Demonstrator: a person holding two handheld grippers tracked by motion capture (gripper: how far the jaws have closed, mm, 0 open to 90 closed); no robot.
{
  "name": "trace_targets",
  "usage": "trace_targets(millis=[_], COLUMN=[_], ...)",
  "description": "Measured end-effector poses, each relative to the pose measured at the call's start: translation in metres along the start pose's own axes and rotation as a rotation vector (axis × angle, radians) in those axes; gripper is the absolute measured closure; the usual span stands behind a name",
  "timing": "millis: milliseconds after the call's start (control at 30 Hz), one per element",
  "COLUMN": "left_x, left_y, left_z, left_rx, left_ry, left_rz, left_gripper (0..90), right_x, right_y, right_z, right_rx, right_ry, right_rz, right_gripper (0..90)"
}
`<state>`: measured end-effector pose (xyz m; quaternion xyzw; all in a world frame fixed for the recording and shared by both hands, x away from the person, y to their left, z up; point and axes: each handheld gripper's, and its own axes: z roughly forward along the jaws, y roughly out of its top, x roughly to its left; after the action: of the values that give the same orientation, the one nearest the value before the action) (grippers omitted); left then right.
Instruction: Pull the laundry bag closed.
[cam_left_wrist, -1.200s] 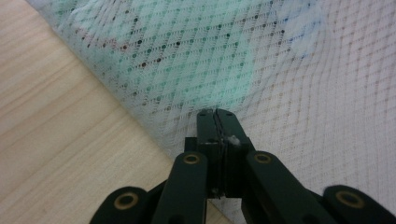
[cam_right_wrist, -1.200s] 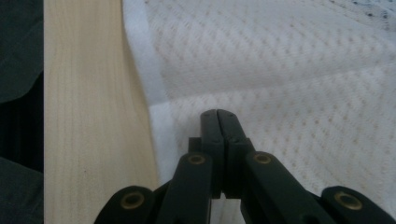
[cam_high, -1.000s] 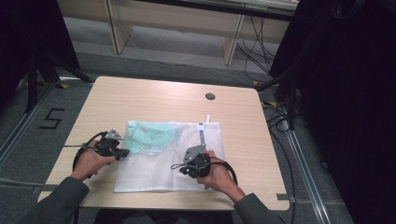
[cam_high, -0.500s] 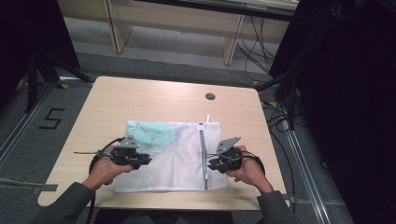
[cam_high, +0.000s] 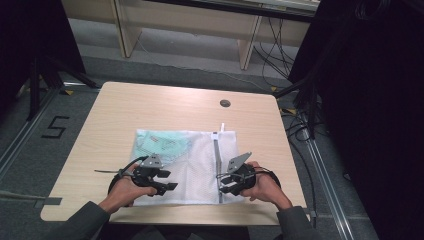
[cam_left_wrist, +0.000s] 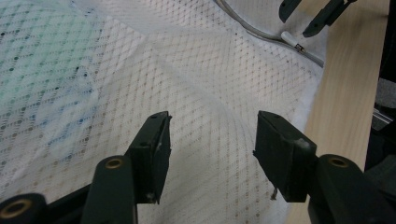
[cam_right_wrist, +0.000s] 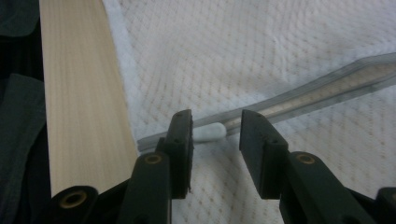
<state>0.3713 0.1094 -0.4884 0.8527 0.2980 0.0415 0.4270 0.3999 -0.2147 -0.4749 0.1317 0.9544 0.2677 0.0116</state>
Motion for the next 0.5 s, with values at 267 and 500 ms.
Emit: trace_targets(millis=[267,500], left_x=[-0.0030,-0.0010], left_y=[-0.0009,-0.0016], left_z=[0.0049,0.0052], left_rx=[0.028,0.035], left_ry=[-0.004,-0.001], left_rz=[0.010,0.006], left_gripper=[41.4,40.5], right_x=[-0.0014,-0.0026], right_y=[0.0014,0.0013], right_z=[0.0092,0.0111], right_rx=[0.026,0.044], right_ry=[0.023,0.042], right_rz=[0.001,-0.001], right_gripper=[64.2,66.3])
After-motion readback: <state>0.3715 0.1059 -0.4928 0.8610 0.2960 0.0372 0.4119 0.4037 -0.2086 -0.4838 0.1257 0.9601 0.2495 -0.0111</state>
